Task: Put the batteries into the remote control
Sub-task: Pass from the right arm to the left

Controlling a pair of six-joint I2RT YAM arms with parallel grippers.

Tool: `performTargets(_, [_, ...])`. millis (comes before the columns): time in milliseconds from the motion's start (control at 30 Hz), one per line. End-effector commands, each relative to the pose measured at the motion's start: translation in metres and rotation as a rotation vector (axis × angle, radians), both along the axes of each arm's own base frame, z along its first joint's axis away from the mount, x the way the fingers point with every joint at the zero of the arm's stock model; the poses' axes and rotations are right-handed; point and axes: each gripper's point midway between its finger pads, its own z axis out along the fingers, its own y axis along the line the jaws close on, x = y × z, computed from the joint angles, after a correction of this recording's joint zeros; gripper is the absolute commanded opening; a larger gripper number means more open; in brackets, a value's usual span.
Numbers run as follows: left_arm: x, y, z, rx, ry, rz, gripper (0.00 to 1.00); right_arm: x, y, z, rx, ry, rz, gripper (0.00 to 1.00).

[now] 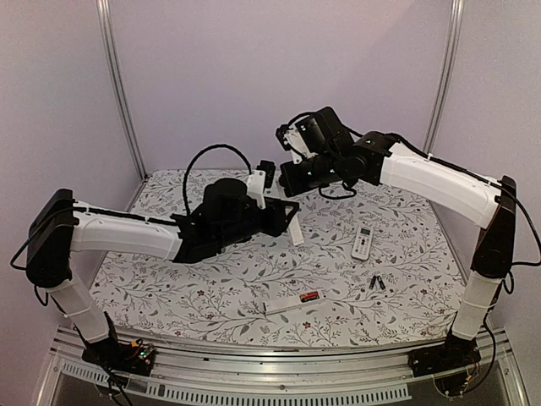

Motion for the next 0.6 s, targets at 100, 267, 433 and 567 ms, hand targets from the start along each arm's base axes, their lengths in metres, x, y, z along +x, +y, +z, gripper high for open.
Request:
performTargets(100, [0.007, 0.01, 0.011, -0.07, 0.028, 0.002, 0.35, -0.005, 0.002, 0.045, 0.097, -0.062, 0.015, 0.0])
performTargets(267, [0.006, 0.011, 0.012, -0.074, 0.029, -0.007, 0.34, -0.005, 0.002, 0.046, 0.101, -0.065, 0.013, 0.0])
performTargets(433, [0.006, 0.011, 0.015, -0.083, 0.026, -0.014, 0.25, -0.005, 0.002, 0.047, 0.105, -0.064, 0.013, 0.0])
performTargets(567, [0.002, 0.009, 0.024, -0.107, 0.016, -0.041, 0.15, -0.007, 0.004, 0.051, 0.125, -0.06, 0.017, 0.0])
